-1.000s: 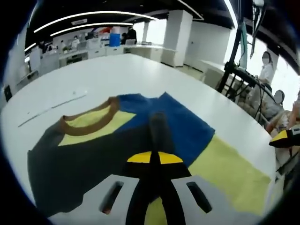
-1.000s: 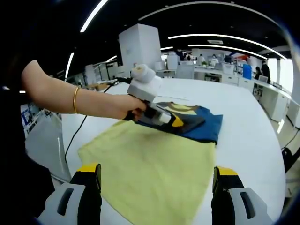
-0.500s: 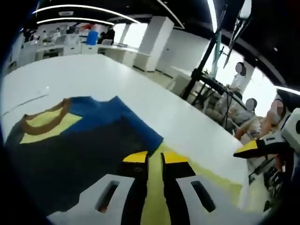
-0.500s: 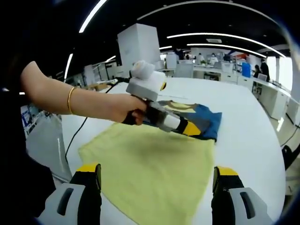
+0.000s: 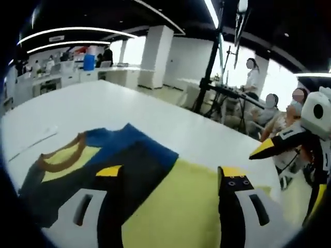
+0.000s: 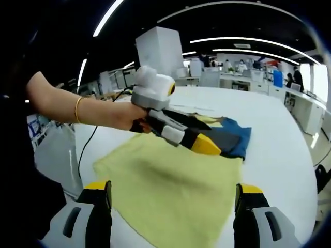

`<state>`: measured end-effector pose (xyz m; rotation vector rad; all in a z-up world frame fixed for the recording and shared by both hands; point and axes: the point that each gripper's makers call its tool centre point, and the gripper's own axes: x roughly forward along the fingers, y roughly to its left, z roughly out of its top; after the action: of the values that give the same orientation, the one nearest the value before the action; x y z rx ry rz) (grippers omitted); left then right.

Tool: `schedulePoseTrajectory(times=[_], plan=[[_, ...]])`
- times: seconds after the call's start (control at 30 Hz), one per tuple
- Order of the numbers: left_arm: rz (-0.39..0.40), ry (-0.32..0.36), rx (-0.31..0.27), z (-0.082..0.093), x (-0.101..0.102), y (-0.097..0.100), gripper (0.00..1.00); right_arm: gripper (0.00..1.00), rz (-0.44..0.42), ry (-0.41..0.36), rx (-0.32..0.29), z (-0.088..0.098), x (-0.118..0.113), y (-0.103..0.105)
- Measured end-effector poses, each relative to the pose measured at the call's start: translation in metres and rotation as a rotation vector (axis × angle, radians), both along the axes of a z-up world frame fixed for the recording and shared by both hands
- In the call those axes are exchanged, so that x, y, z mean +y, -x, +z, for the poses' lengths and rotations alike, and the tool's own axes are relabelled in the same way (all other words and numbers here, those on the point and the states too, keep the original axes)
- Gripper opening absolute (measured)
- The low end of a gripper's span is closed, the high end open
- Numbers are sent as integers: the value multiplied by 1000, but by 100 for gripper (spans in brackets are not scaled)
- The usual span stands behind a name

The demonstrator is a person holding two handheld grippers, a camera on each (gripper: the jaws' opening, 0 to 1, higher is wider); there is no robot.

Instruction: Fold the garment on the visible template until the final outline fits inside the template.

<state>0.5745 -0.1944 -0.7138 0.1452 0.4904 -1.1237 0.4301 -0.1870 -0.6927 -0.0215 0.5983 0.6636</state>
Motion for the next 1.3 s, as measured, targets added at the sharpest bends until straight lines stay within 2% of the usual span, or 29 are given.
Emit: schedulePoseTrajectory(times=[0.07, 0.23, 0.4, 0.7, 0.8, 1.0, 1.3], plan=[[-1, -4, -12, 3, 7, 4, 82, 97, 30, -4, 30, -1, 5, 4], [21, 31, -38, 17, 29, 11, 93, 97, 102, 39, 38, -2, 10, 7], [21, 14, -39, 16, 56, 21, 98, 97, 146, 59, 35, 0, 11, 7], [-6, -13, -42, 18, 86, 45, 99, 97, 243, 114, 71, -8, 14, 16], [-13, -16, -24, 18, 94, 55, 99, 96, 257, 128, 77, -10, 14, 17], [-39, -36, -43, 21, 109, 74, 99, 93, 296, 162, 86, -13, 14, 21], [-57, -69, -16, 12, 140, 109, 96, 87, 345, 241, 108, -25, 10, 34]])
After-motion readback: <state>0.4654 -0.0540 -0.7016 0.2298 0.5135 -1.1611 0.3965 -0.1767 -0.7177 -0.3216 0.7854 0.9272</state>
